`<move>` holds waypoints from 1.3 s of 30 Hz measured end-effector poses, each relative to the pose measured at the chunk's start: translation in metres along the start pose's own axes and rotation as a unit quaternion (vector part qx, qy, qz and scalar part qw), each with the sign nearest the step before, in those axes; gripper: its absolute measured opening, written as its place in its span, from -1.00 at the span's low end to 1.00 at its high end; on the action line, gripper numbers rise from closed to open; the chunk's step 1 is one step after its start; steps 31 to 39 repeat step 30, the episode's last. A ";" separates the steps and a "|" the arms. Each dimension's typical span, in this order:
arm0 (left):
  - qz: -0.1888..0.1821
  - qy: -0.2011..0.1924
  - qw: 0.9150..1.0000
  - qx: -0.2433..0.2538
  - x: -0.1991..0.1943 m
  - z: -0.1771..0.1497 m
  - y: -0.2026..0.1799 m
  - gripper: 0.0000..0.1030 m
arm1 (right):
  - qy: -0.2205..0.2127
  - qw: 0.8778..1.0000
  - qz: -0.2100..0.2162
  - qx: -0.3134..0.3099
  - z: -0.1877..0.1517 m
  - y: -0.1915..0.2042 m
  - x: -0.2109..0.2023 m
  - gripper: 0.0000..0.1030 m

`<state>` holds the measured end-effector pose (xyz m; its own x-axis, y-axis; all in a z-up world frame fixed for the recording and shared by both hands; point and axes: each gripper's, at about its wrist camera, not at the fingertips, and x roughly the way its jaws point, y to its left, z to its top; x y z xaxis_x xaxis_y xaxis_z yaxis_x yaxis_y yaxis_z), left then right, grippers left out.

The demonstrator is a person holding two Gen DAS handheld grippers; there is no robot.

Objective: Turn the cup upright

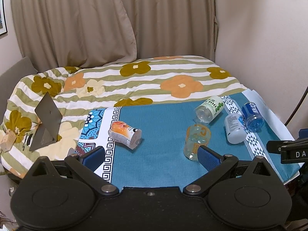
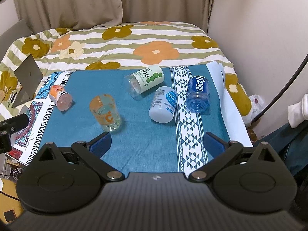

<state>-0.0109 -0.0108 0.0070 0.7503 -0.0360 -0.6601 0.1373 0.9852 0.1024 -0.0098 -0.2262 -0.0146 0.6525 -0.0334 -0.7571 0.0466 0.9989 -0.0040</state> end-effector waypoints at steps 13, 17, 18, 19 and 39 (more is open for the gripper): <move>0.000 -0.006 1.000 0.003 -0.001 -0.001 0.000 1.00 | -0.001 1.000 0.000 0.001 0.000 0.000 0.001 1.00; 0.002 -0.007 1.000 0.002 -0.001 -0.001 0.000 1.00 | 0.000 1.000 0.000 0.001 0.000 -0.001 0.001 1.00; 0.003 -0.008 1.000 0.001 -0.001 -0.002 0.000 1.00 | 0.000 1.000 0.000 0.001 0.000 -0.001 0.001 1.00; 0.004 -0.009 1.000 0.000 -0.001 -0.002 0.001 1.00 | 0.000 1.000 0.000 0.001 0.000 -0.001 0.001 1.00; 0.007 -0.016 1.000 0.000 0.000 -0.003 0.000 1.00 | 0.000 1.000 0.001 0.001 -0.001 -0.001 0.001 1.00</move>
